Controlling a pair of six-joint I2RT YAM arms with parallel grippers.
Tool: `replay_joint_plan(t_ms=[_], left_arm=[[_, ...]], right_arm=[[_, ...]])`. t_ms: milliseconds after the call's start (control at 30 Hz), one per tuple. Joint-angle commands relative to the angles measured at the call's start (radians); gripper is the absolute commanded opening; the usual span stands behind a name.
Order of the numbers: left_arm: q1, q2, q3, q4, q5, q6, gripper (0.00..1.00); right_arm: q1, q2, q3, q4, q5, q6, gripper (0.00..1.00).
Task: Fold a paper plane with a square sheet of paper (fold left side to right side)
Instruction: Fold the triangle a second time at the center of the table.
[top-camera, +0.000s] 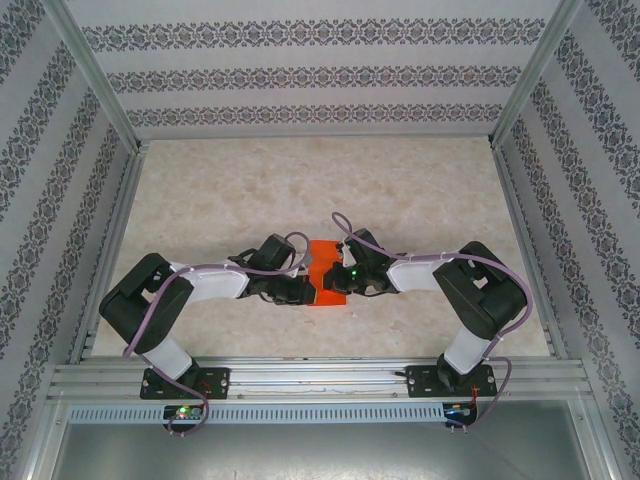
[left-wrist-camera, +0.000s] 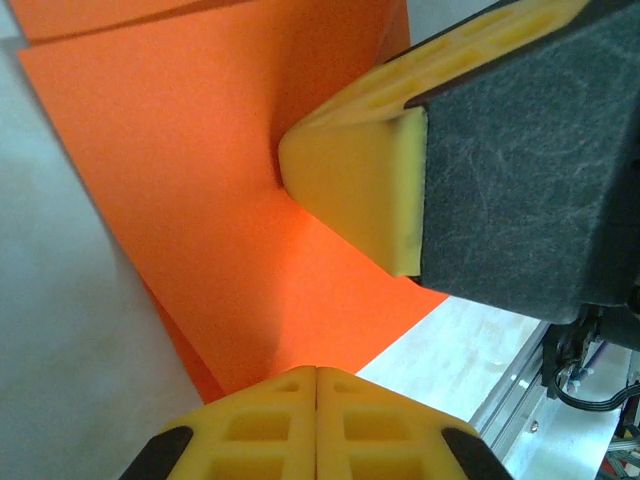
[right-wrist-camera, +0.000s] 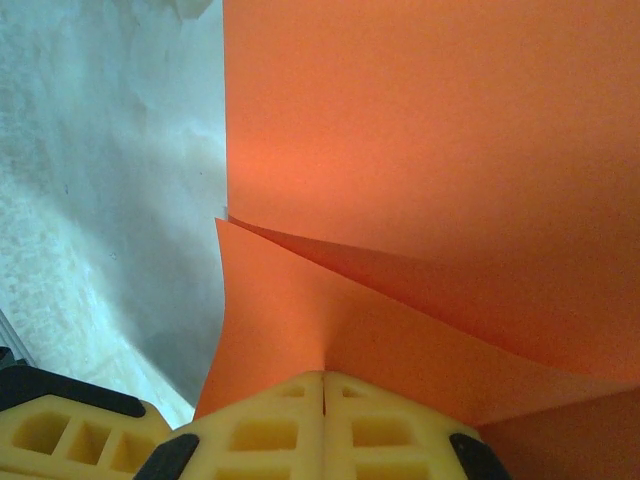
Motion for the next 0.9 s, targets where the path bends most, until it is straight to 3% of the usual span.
replay_joint_plan(t_ms=[0,867], left_arm=[[-0.015,0.025,0.001,0.043,0.013,-0.018,0.07],[-0.019,0.035,-0.056,0.072,-0.015,-0.043,0.07]], right_arm=[[0.014,0.014,-0.027,-0.079,0.007,-0.024,0.0],[0.013,0.018,-0.015,-0.093,0.0,-0.033,0.0]])
